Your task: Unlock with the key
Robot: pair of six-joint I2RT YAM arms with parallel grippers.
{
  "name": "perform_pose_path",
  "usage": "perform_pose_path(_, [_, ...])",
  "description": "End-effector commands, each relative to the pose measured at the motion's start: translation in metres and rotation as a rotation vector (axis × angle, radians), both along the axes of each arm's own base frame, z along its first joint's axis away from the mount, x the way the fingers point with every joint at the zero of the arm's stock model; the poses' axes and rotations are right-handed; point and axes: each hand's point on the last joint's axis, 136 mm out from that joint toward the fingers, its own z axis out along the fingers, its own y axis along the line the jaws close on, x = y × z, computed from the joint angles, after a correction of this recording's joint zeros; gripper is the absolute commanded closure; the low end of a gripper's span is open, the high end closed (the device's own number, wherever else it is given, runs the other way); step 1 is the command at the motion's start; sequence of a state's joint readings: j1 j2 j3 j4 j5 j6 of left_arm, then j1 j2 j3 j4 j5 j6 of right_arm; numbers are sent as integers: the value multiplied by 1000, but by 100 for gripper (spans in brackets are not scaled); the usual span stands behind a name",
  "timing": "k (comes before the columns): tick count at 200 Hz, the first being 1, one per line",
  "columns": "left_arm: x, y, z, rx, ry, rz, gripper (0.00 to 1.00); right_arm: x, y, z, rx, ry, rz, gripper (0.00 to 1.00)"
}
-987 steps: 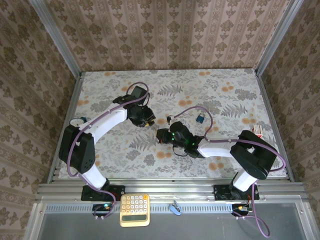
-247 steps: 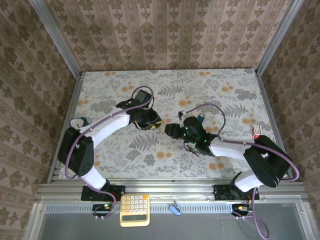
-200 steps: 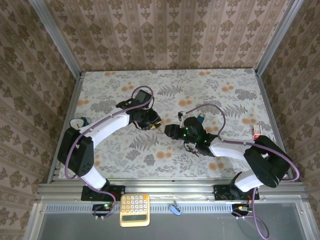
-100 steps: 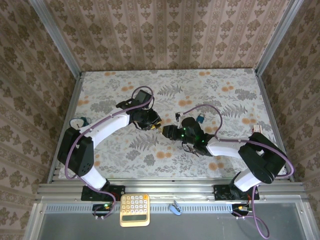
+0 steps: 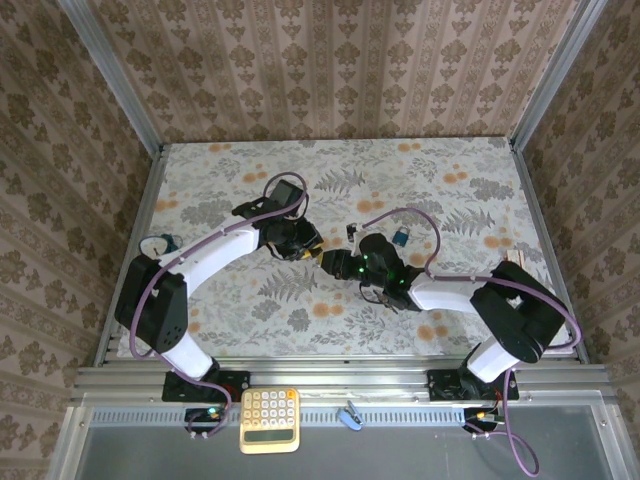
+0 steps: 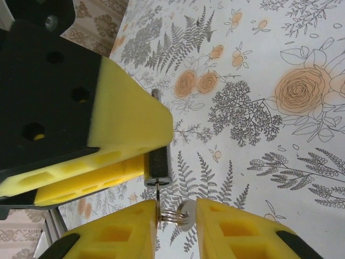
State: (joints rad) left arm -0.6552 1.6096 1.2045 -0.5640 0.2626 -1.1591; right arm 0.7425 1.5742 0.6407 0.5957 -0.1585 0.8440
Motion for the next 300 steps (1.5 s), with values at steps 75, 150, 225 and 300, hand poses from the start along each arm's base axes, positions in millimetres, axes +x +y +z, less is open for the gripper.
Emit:
perform_pose_path(75, [-10,-10,19,-62,-26,-25,82,15,12,13,40,-29,-23,93])
perform_pose_path(150, [-8,-7,27,-107,-57,-9,87,18,13,29,118,-31,-17,100])
perform_pose_path(225, [2,-10,52,-241,-165,0,89,19,11,45,226,-14,-2,100])
perform_pose_path(300, [4,-2,83,-325,-266,22,90,20,13,55,320,15,23,100])
